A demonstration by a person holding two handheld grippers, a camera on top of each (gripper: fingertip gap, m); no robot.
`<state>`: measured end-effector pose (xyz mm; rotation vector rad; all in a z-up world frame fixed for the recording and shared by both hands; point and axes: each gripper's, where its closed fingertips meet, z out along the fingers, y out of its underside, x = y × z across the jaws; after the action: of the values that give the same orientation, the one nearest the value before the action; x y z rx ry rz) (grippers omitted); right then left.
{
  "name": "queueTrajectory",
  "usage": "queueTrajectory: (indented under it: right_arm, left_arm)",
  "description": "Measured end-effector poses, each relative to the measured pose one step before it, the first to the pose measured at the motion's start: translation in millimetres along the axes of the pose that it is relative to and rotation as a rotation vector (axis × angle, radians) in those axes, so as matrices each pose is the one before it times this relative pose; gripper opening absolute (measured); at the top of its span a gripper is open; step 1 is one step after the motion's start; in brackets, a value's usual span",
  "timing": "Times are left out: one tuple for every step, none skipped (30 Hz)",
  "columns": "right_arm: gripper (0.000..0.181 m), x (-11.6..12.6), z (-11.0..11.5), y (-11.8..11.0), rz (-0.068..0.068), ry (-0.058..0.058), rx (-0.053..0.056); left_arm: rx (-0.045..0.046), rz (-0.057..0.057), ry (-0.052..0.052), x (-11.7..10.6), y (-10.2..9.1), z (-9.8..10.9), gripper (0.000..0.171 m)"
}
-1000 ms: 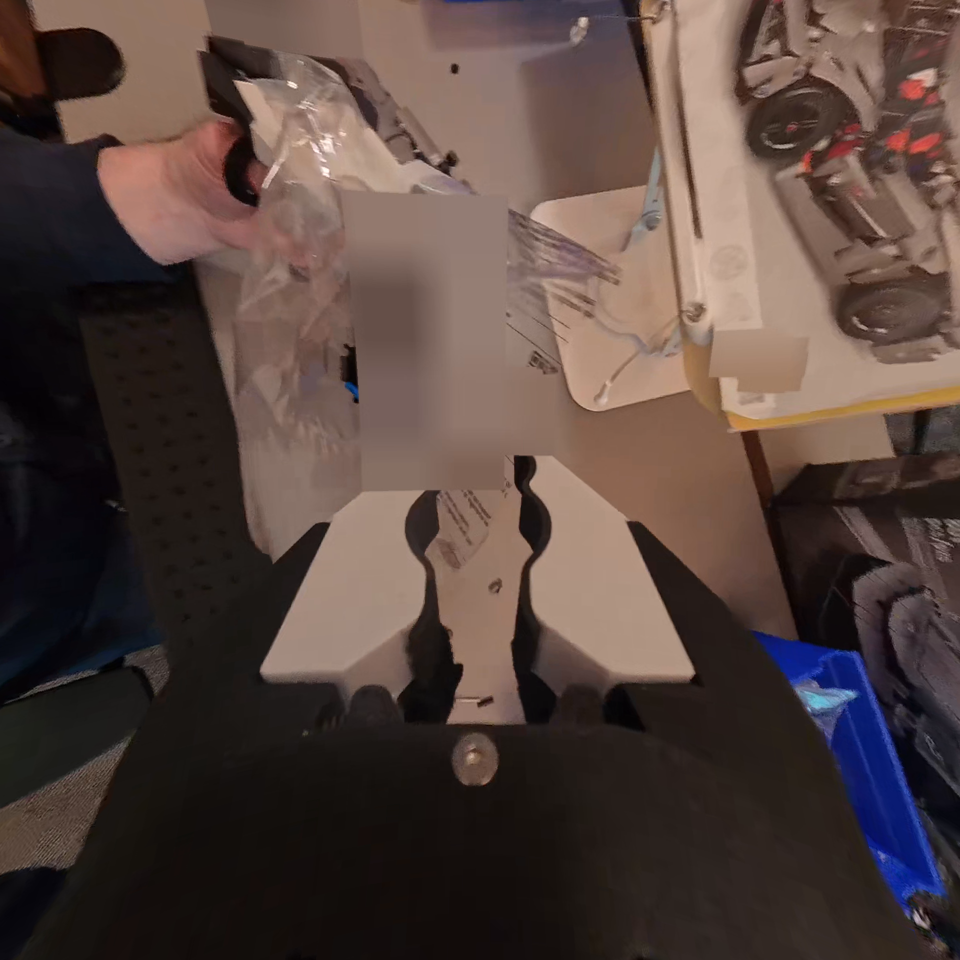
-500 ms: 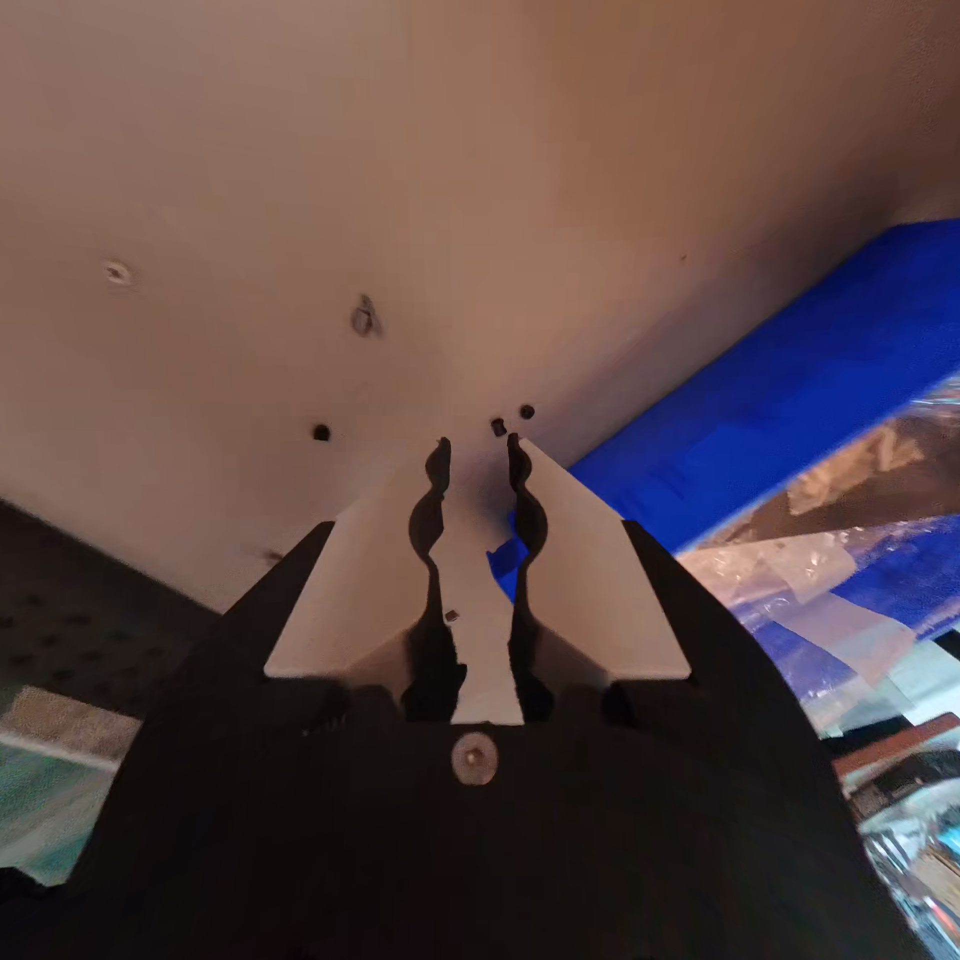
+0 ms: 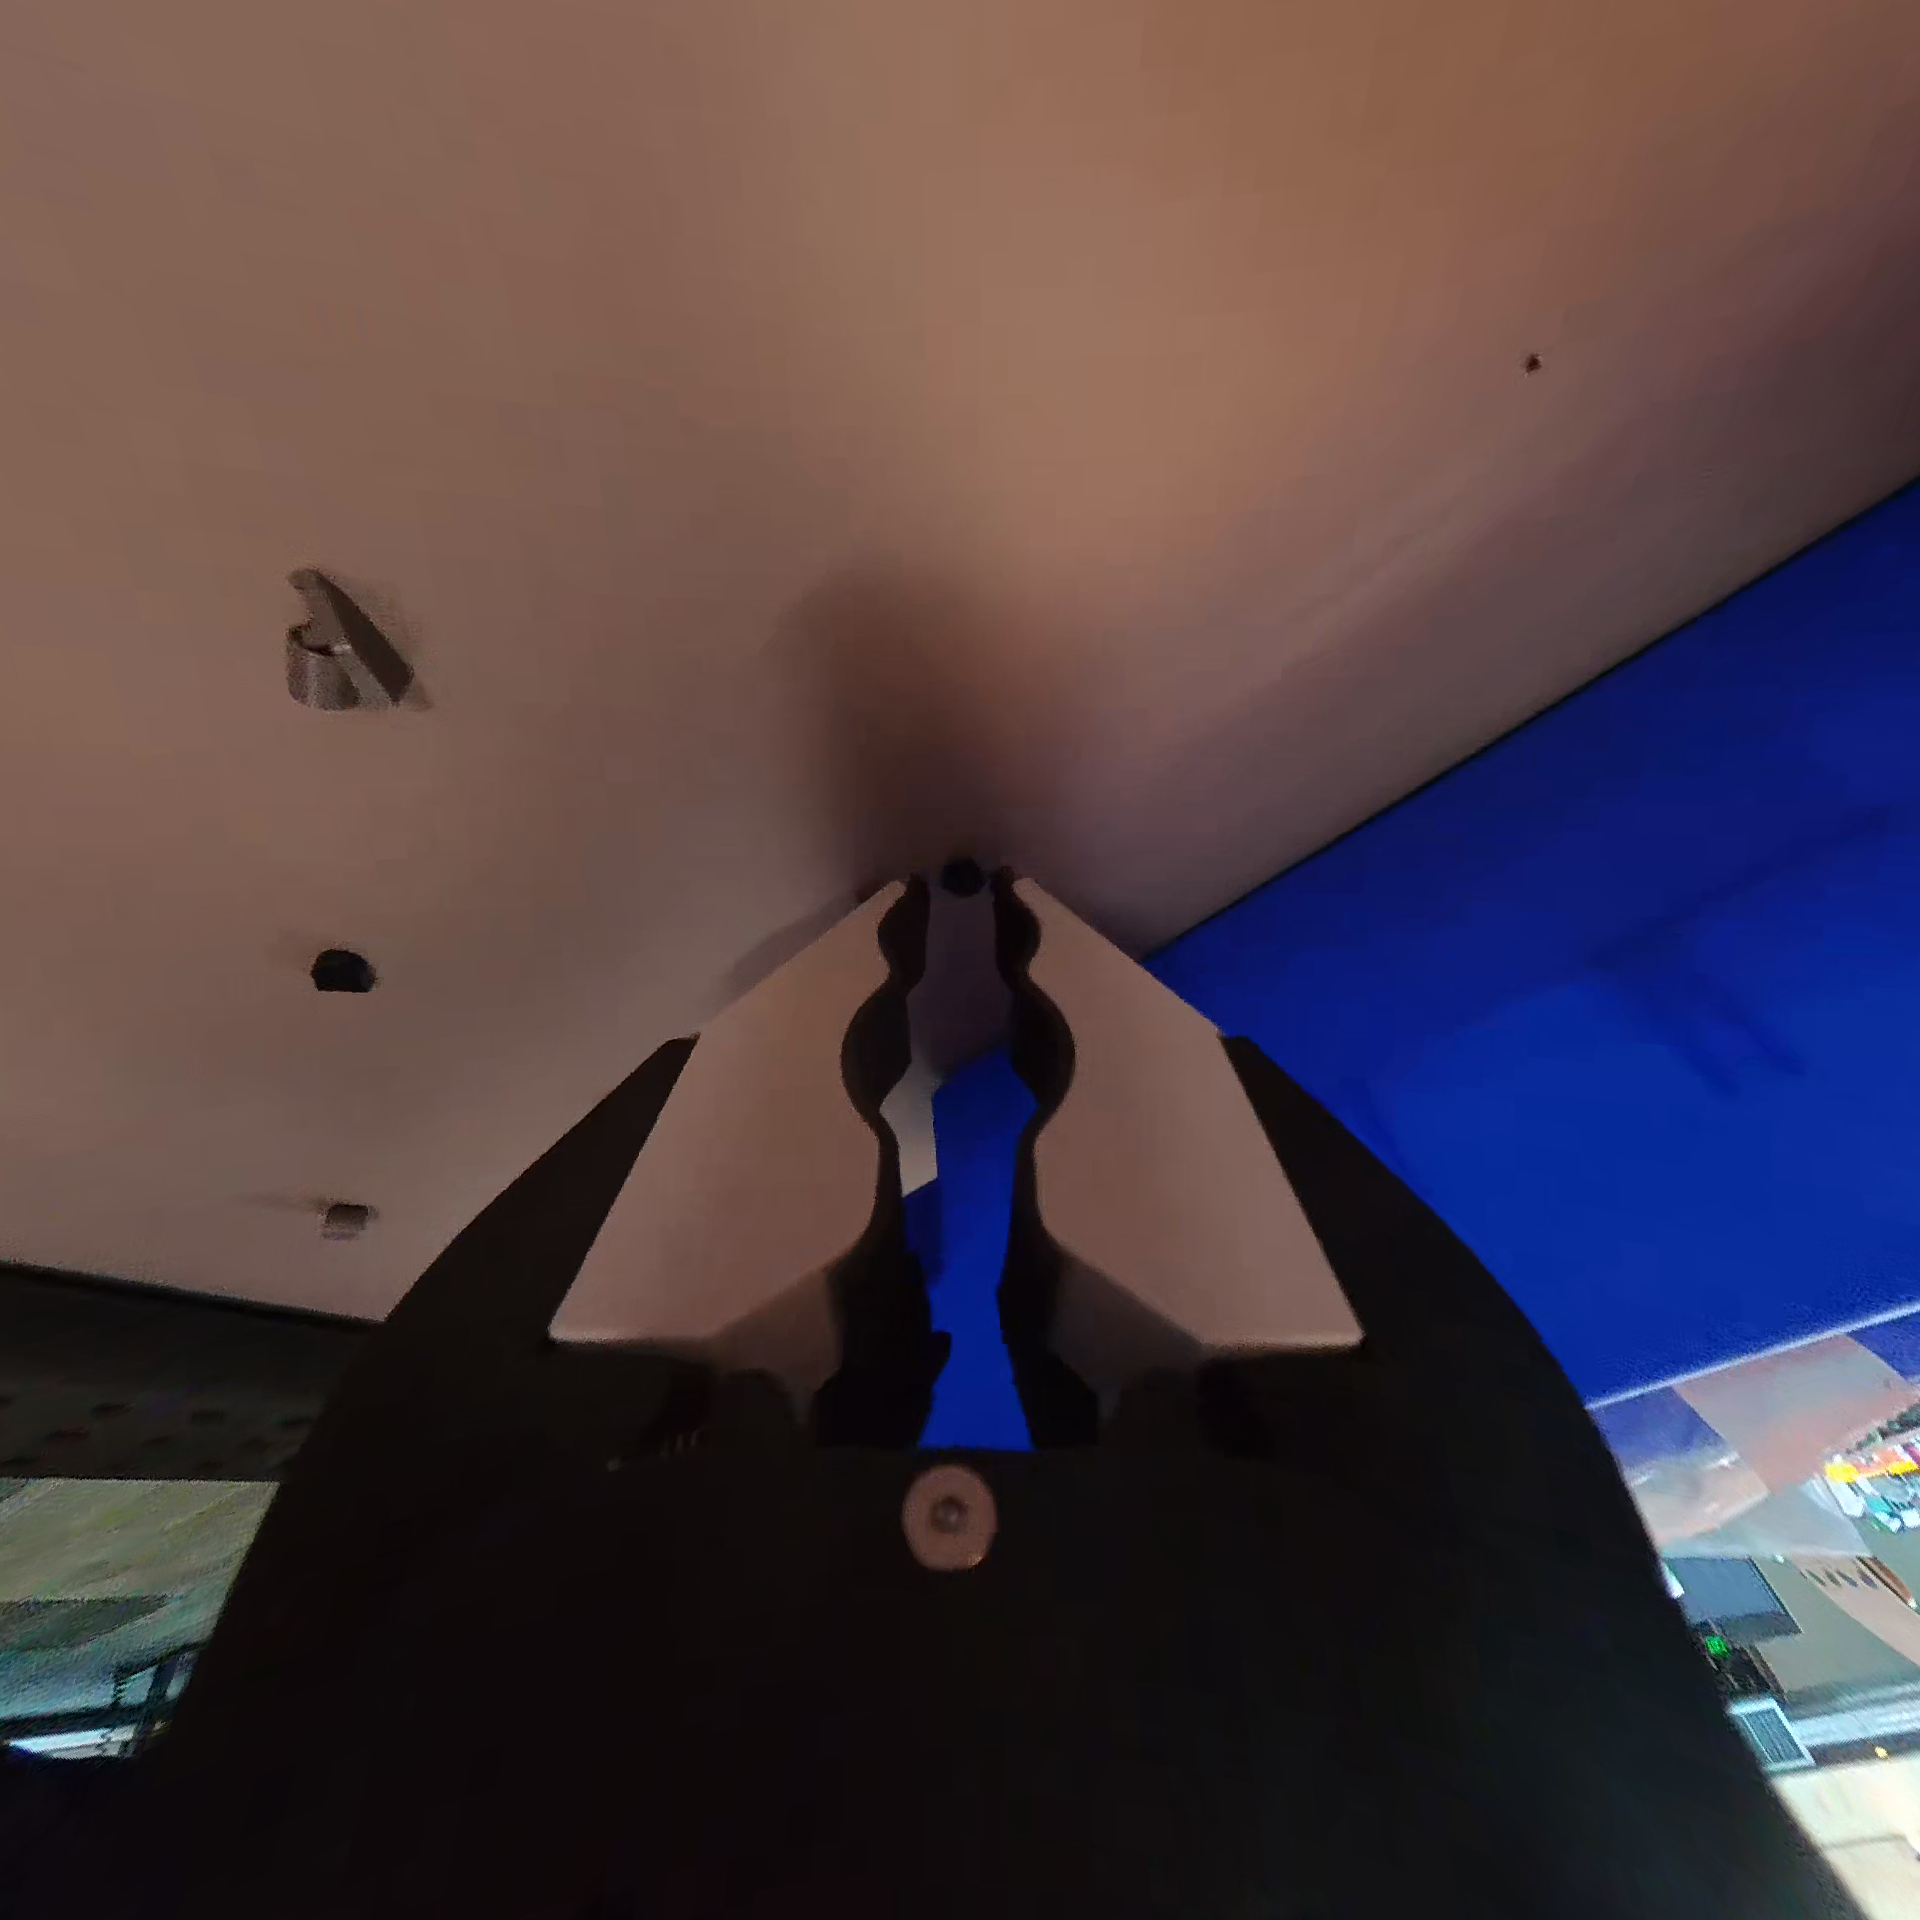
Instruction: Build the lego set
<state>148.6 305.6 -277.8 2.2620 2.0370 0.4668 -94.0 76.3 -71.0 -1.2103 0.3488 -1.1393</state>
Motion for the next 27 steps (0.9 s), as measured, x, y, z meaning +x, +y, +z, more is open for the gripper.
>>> queueTrajectory:
  right_arm:
    - [0.009, -0.37, 0.05, -0.26, 0.0012, -0.0049, -0.0026]
    - [0.008, -0.46, 0.16, -0.32, 0.0003, -0.0067, -0.0015]
    - [0.006, -0.52, 0.01, -0.63, -0.0018, -0.0045, 0.0027]
    - [0.006, 0.05, 0.01, -0.17, 0.0001, -0.0020, 0.0020]
    - [0.006, -0.12, 0.03, 0.14, 0.0011, -0.0033, 0.0002]
    - [0.005, 0.00, 0.07, 0.07, -0.0002, -0.0030, -0.0002]
    - [0.005, 0.17, -0.11, -0.14, -0.0025, 0.0011, 0.0015]
    - [0.005, 0.10, -0.30, -0.35, -0.0025, 0.0036, 0.0049]
    - [0.005, -0.33, -1.46, -0.35, -0.0018, 0.0034, 0.0084]
    - [0.005, 0.20, -3.90, -0.37, 0.0015, 0.0072, 0.0158]
    - [0.005, 0.60, -7.50, -1.30, 0.0064, 0.0094, 0.0284]
    - [0.005, 0.03, -11.65, -2.89, 0.0071, 0.0083, 0.0441]
    - [0.005, -1.24, -16.27, -4.79, 0.0045, 0.0057, 0.0607]
    - [0.005, -2.66, -21.00, -7.58, -0.0006, 0.0013, 0.0785]
    - [0.005, -4.34, -24.78, -10.96, -0.0033, -0.0091, 0.0956]
    - [0.005, -6.87, -27.34, -14.99, -0.0046, -0.0224, 0.1098]
    - [0.004, -9.38, -27.87, -18.66, -0.0151, -0.0275, 0.1172]
    - [0.005, -11.42, -26.70, -21.92, -0.0292, -0.0249, 0.1179]
    - [0.005, -12.51, -23.20, -24.11, -0.0364, -0.0215, 0.1104]
    - [0.005, -13.86, -18.51, -24.29, -0.0424, -0.0250, 0.0938]
    - [0.005, -14.26, -13.14, -22.66, -0.0493, -0.0255, 0.0749]
    - [0.005, -13.09, -8.03, -20.37, -0.0492, -0.0233, 0.0589]
    - [0.005, -11.26, -2.85, -16.01, -0.0380, -0.0229, 0.0372]
    - [0.005, -7.26, 2.01, -8.88, -0.0201, -0.0129, 0.0019]
    - [0.005, -2.10, 5.30, -2.42, -0.0083, 0.0054, -0.0263]
    - [0.005, 0.36, 7.11, -0.91, -0.0062, 0.0124, -0.0239]
    - [0.006, -0.64, 7.75, -0.99, 0.0010, -0.0012, -0.0111]
  left_arm:
    - [-0.00052, -0.0007, 0.0009, 0.06, 0.24, 0.18, 0.000]
    - [-0.00040, 0.0000, 0.0001, 0.06, 0.11, 0.05, 0.000]
    - [0.00025, 0.0008, 0.0000, 0.26, -0.18, -0.07, 0.000]
    - [0.00164, 0.0009, 0.0001, 0.27, -0.43, -0.35, 0.000]
    - [0.00174, 0.0009, -0.0007, 0.08, -0.45, -0.28, 0.000]
    - [0.00162, 0.0008, -0.0008, 0.02, -0.48, -0.37, 0.000]
    - [0.00160, 0.0001, -0.0002, 0.08, -0.35, -0.28, 0.000]
    - [0.00046, -0.0003, -0.0004, -0.11, -0.03, -0.08, 0.000]
    - [-0.00065, -0.0005, 0.0002, -0.06, 0.17, -0.03, 0.000]
    - [-0.00104, -0.0001, 0.0005, 0.04, 0.28, 0.26, 0.000]
    - [-0.00171, 0.0002, 0.0003, 0.07, 0.34, 0.32, 0.000]
    - [-0.00181, -0.0001, 0.0001, -0.13, 0.47, 0.22, 0.000]
    - [-0.00109, -0.0009, -0.0002, -0.16, 0.32, 0.20, 0.000]
    - [-0.00119, -0.0006, -0.0001, -0.21, 0.28, 0.12, 0.000]
    - [-0.00133, 0.0001, 0.0000, -0.08, 0.27, 0.17, 0.000]
    - [-0.00114, -0.0002, -0.0002, -0.18, 0.23, 0.23, 0.000]
    - [-0.00080, -0.0015, -0.0005, -0.37, 0.25, 0.09, 0.000]
    - [-0.00032, -0.0009, -0.0004, -0.23, 0.20, 0.01, 0.000]
    - [-0.00018, 0.0019, -0.0005, 0.13, 0.01, -0.07, 0.000]
    - [0.00017, 0.0017, 0.0004, 0.35, -0.03, -0.10, 0.000]
    - [-0.00036, -0.0002, -0.0004, -0.10, 0.22, -0.10, 0.000]
    - [-0.00060, -0.0014, -0.0003, -0.09, 0.25, -0.06, 0.000]
    - [-0.00125, -0.0012, -0.0004, -0.13, 0.65, 0.10, 0.000]
    - [-0.00156, -0.0012, 0.0000, 0.13, 0.72, 0.21, 0.000]
    - [-0.00082, -0.0013, 0.0003, 0.13, 0.56, 0.18, 0.000]
    - [-0.00135, -0.0008, 0.0001, 0.19, 0.61, -0.04, 0.000]
    - [-0.00026, -0.0010, 0.0002, 0.16, 0.27, -0.07, 0.000]
